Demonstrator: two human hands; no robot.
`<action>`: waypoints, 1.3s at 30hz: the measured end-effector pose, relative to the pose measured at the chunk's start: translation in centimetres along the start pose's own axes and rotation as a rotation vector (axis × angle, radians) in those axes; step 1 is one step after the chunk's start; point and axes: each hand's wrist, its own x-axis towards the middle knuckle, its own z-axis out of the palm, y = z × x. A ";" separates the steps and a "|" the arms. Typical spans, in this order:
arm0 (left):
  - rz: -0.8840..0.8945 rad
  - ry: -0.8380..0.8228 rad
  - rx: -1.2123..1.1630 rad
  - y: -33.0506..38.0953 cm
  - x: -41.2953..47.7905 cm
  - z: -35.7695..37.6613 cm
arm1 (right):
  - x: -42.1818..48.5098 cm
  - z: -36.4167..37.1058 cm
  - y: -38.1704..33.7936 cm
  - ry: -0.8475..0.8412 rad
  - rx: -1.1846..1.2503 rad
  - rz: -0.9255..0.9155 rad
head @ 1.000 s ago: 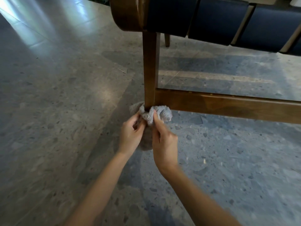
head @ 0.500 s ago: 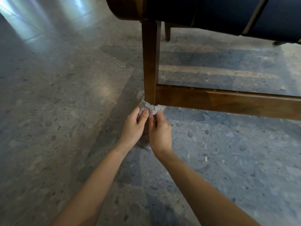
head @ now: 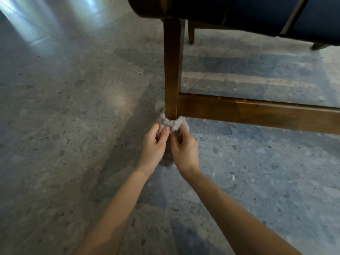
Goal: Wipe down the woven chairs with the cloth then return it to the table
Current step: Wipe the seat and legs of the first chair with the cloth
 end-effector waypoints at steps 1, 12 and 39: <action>0.036 0.018 -0.035 0.5 0.2 0.1 | 0.1 0.0 -0.2 0.025 0.003 -0.009; -0.124 0.056 0.143 -2.6 -2.1 0.5 | -0.8 -0.5 2.6 -0.035 -0.169 0.264; 0.579 0.583 -0.035 25.0 -1.4 -7.4 | 3.3 -8.4 -30.0 -0.091 -0.348 -0.912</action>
